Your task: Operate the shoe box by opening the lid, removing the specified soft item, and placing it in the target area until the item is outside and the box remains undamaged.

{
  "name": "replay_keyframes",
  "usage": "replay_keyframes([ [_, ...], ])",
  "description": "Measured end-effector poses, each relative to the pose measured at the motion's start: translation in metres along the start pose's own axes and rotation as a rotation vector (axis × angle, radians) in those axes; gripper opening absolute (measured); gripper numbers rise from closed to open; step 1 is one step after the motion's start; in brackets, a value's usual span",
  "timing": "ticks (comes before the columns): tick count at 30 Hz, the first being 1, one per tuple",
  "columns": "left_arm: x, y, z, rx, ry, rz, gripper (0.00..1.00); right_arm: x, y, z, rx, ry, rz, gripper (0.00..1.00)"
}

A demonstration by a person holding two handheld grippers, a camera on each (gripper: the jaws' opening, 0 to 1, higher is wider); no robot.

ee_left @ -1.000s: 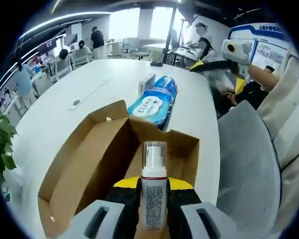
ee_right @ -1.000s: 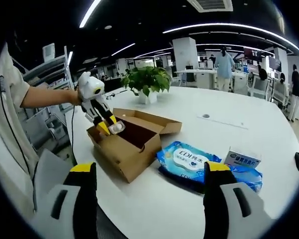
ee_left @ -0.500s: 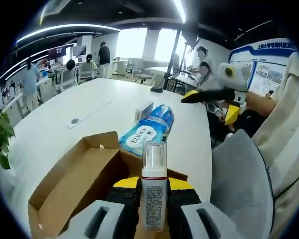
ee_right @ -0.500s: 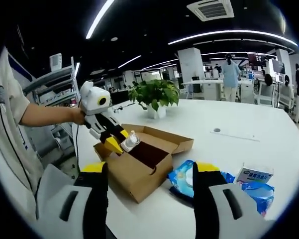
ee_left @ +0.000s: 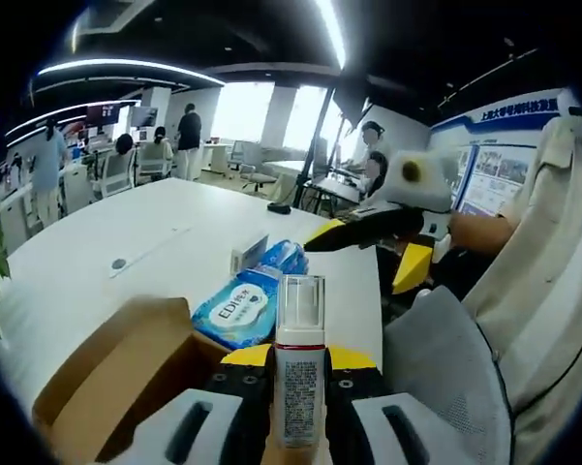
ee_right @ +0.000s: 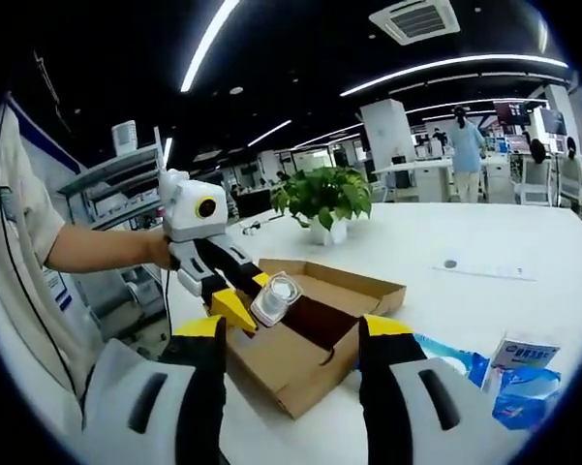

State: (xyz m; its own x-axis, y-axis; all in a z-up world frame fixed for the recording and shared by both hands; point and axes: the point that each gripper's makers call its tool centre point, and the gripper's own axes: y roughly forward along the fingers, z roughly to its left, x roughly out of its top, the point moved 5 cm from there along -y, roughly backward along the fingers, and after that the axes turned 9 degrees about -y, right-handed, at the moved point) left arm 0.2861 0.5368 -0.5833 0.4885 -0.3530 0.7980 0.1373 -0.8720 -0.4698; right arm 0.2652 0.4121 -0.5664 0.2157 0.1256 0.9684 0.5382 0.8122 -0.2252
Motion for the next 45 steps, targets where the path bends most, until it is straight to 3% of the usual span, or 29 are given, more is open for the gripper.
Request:
replay_keyframes([
  [17,0.012,0.013,-0.023,-0.111,0.005,-0.105,0.19,0.005,0.009,0.008,0.034,0.032,-0.041,0.34],
  [29,0.011,0.004,-0.032,-0.228,-0.048,-0.158,0.19,0.017,0.015,0.025,0.127,-0.003,-0.083,0.23],
  [36,0.006,0.004,-0.038,-0.289,-0.098,-0.117,0.19,0.017,0.019,0.032,0.167,-0.007,-0.067,0.23],
  [41,0.005,0.006,-0.038,-0.288,-0.096,-0.093,0.19,0.015,0.021,0.033,0.166,-0.008,-0.053,0.22],
  [45,0.008,0.006,-0.035,-0.248,-0.034,-0.099,0.19,0.017,0.023,0.029,0.15,0.003,-0.042,0.21],
])
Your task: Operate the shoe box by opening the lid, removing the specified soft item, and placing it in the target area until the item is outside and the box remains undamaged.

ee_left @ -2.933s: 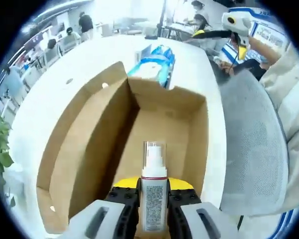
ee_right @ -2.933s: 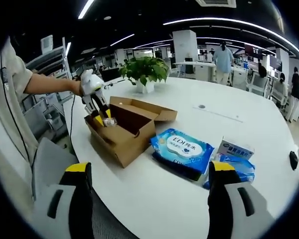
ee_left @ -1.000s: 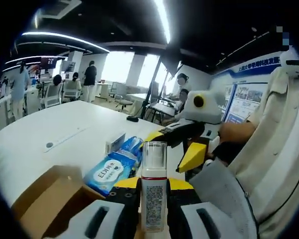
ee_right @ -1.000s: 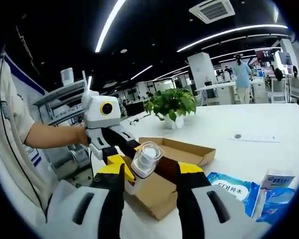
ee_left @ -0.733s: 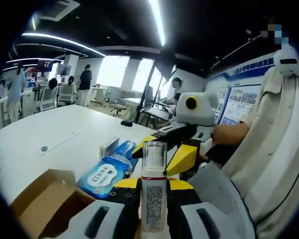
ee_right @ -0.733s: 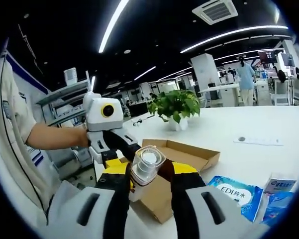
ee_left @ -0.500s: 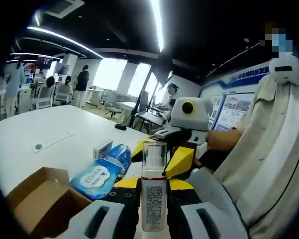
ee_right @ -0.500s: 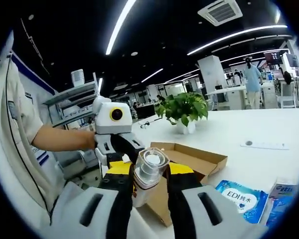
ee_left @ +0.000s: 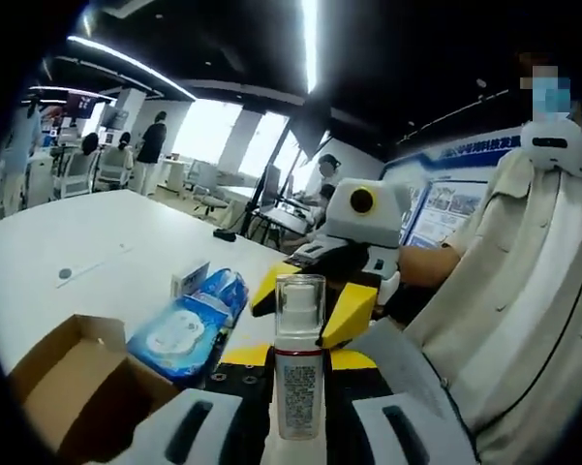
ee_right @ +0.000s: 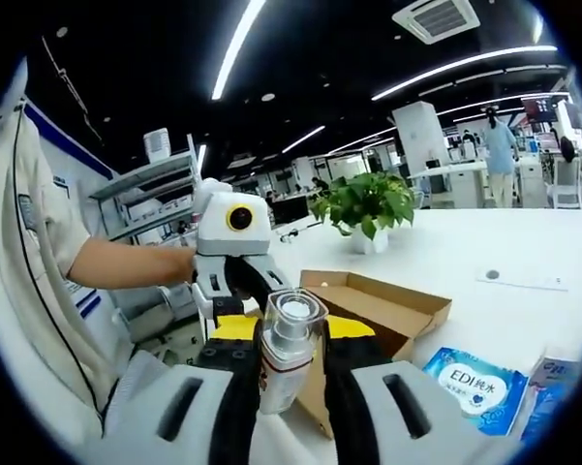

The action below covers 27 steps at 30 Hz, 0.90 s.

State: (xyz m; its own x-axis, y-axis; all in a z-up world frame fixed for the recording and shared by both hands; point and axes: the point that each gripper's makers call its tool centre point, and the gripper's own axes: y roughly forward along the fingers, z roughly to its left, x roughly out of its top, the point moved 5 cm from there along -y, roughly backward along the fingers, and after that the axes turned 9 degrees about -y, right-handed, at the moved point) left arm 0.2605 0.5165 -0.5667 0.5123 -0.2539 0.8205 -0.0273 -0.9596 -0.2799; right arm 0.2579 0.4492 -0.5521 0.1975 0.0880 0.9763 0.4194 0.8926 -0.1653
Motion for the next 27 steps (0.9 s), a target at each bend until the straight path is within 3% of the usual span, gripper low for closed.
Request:
replay_keyframes([
  [11,-0.001,0.004,0.006,0.03,0.009,0.005,0.22,-0.001,0.0,-0.003,0.027,-0.099,0.028,0.19],
  [27,0.0,-0.011,0.023,0.161,0.071,0.008,0.37,0.004,0.003,-0.022,0.052,-0.149,0.026,0.19],
])
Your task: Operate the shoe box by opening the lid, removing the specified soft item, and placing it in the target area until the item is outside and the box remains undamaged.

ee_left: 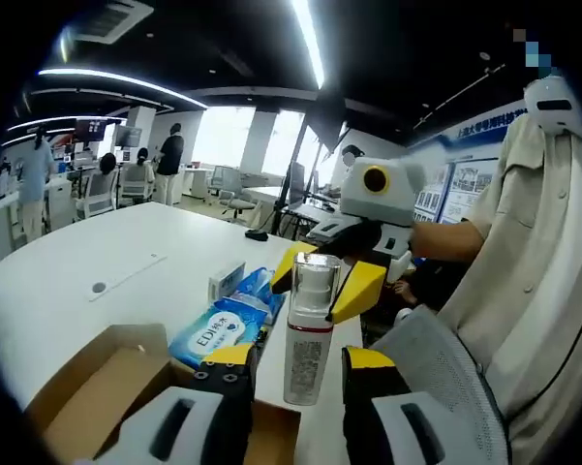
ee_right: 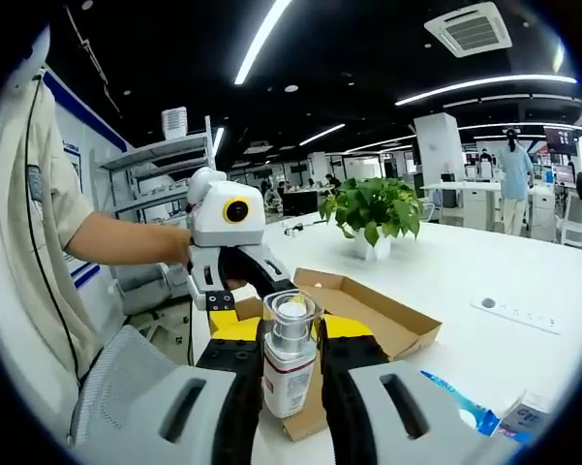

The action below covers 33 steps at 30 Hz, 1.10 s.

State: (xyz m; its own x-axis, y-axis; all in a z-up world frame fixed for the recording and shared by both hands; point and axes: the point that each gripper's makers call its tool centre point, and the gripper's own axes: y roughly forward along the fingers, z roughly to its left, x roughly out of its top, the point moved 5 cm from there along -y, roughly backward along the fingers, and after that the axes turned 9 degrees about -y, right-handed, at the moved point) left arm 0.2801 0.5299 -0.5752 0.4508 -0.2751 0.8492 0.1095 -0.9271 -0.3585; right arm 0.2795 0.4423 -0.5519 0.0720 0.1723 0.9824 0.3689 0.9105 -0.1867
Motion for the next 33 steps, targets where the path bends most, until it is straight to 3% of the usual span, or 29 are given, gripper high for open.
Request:
replay_keyframes([
  [9,-0.008,-0.018,0.008,0.079,0.022,0.002,0.48,0.002,-0.005,-0.026,-0.022,-0.036,0.007,0.19],
  [27,-0.021,-0.071,0.02,0.281,-0.03,-0.081,0.64,-0.01,-0.02,-0.078,-0.071,-0.118,0.038,0.19],
  [33,-0.021,-0.092,0.023,0.38,-0.02,-0.114,0.69,-0.019,-0.019,-0.096,-0.072,-0.155,0.057,0.19],
])
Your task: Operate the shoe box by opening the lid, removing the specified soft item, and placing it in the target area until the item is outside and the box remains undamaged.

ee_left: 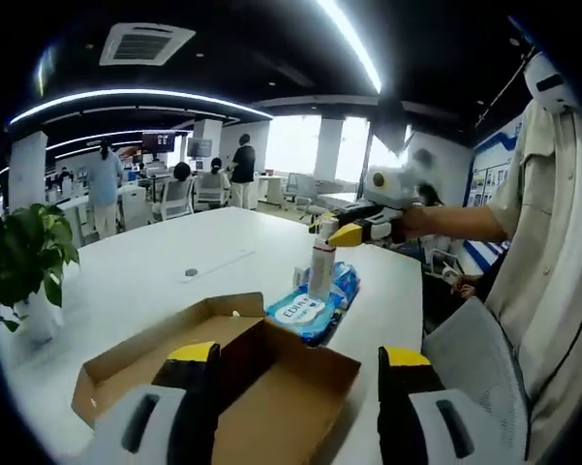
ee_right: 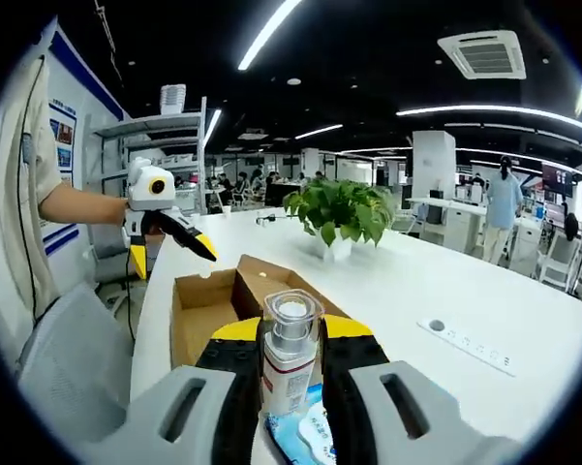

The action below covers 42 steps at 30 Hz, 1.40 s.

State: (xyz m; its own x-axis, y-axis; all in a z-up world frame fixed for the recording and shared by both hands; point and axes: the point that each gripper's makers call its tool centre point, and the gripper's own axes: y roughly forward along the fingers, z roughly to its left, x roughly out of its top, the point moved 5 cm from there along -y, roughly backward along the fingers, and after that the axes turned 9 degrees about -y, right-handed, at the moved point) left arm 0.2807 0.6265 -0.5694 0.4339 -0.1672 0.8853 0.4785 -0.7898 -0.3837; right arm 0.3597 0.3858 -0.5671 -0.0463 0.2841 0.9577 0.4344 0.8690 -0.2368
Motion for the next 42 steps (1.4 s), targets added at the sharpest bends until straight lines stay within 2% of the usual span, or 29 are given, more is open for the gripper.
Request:
replay_keyframes([
  [11,-0.011,-0.029,0.013,0.146,-0.029,-0.034,0.79,-0.02,0.008,-0.033,-0.014,-0.037,0.008,0.19],
  [25,-0.042,-0.061,0.006,0.279,-0.124,-0.045,0.8,-0.056,0.027,-0.071,-0.031,-0.026,0.055,0.2],
  [31,-0.049,-0.069,0.001,0.303,-0.155,-0.06,0.81,-0.071,0.033,-0.087,-0.072,-0.017,0.075,0.2],
  [42,-0.059,-0.074,0.002,0.348,-0.191,-0.04,0.81,-0.094,0.047,-0.095,-0.089,-0.038,0.117,0.2],
])
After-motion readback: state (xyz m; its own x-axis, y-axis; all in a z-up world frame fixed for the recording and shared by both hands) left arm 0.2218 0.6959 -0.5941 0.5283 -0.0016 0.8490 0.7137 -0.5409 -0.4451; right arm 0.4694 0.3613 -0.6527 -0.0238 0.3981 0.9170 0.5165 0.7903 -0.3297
